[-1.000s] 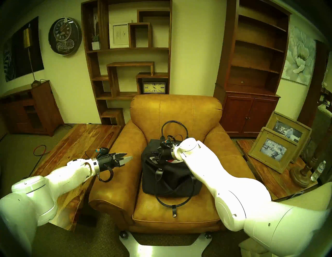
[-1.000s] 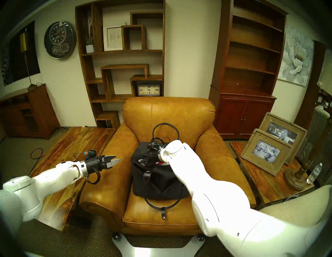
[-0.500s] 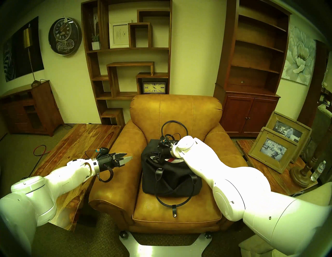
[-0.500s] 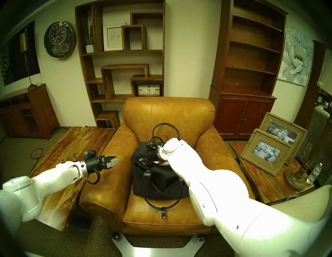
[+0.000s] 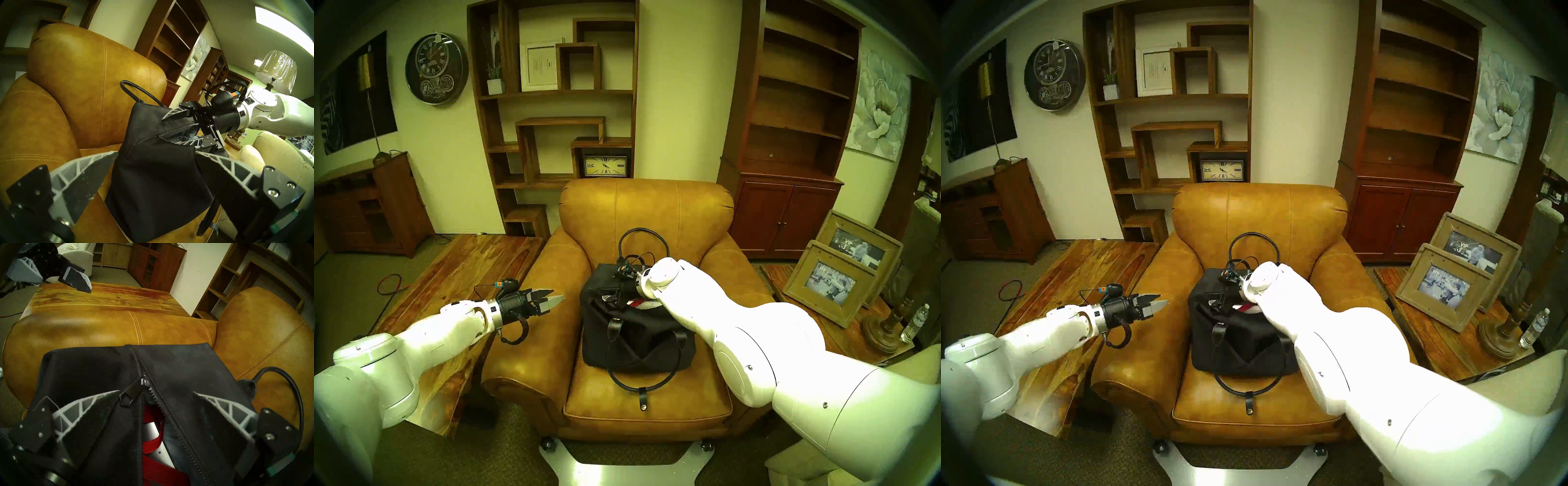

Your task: Close a bag with a zipper

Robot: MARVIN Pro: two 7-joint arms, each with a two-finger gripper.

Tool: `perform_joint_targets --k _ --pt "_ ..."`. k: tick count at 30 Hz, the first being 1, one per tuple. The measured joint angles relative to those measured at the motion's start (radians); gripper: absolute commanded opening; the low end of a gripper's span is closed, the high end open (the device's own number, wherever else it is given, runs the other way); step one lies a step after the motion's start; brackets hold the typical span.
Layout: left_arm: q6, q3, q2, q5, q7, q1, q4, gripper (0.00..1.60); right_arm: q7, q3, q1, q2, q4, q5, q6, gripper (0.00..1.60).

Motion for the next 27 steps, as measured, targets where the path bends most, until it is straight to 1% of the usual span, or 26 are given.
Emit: perform_joint_targets --k 5,6,8,9,11,12,13,14,18,19,21,22,24,25,27 --pt "0.0 0.0 0.004 0.0 0.008 0.002 -0.01 1.6 -0.017 -0.001 0.011 0.002 0.026 -0.01 -0.021 1.49" --pt "0.0 0.0 0.005 -0.001 0.009 0.002 -0.012 1.6 -0.02 -0.001 0.013 0.002 0.031 -0.012 -0.025 1.39" --pt "0.0 0.0 0.007 -0.001 0.012 0.003 -0.016 1.6 -0.028 -0.001 0.016 0.002 0.04 -0.017 -0.032 1.39" --pt "0.0 0.0 0.008 -0.001 0.013 0.004 -0.017 1.6 -0.03 -0.001 0.017 0.002 0.042 -0.018 -0.033 1.33" --pt "0.0 -0.001 0.01 -0.001 0.016 0.005 -0.021 1.6 -0.037 -0.002 0.02 0.001 0.05 -0.023 -0.04 1.33" --pt "0.0 -0.001 0.011 -0.001 0.018 0.005 -0.024 1.6 -0.041 -0.003 0.021 -0.001 0.053 -0.025 -0.044 0.91" --pt "0.0 -0.001 0.012 -0.001 0.019 0.006 -0.025 1.6 -0.044 -0.003 0.022 -0.002 0.055 -0.027 -0.046 0.91" --pt "0.0 -0.001 0.012 -0.001 0.021 0.006 -0.027 1.6 -0.046 -0.003 0.022 -0.003 0.057 -0.03 -0.048 1.05" --pt "0.0 -0.001 0.016 -0.001 0.027 0.008 -0.034 1.6 -0.056 -0.004 0.023 -0.008 0.062 -0.041 -0.056 1.07" --pt "0.0 -0.001 0.017 -0.001 0.028 0.009 -0.036 1.6 -0.057 -0.004 0.023 -0.009 0.063 -0.043 -0.057 1.03" --pt "0.0 -0.001 0.018 -0.002 0.03 0.009 -0.038 1.6 -0.059 -0.004 0.024 -0.011 0.065 -0.045 -0.058 1.03" --pt "0.0 -0.001 0.019 -0.002 0.031 0.01 -0.04 1.6 -0.06 -0.004 0.024 -0.012 0.065 -0.046 -0.059 0.92" --pt "0.0 -0.001 0.021 -0.002 0.033 0.01 -0.042 1.6 -0.062 -0.004 0.025 -0.014 0.067 -0.046 -0.06 0.92" --pt "0.0 -0.001 0.021 -0.002 0.034 0.01 -0.044 1.6 -0.062 -0.004 0.025 -0.015 0.068 -0.046 -0.061 0.77" --pt "0.0 -0.001 0.022 -0.002 0.036 0.011 -0.046 1.6 -0.063 -0.003 0.025 -0.016 0.07 -0.046 -0.062 0.77"
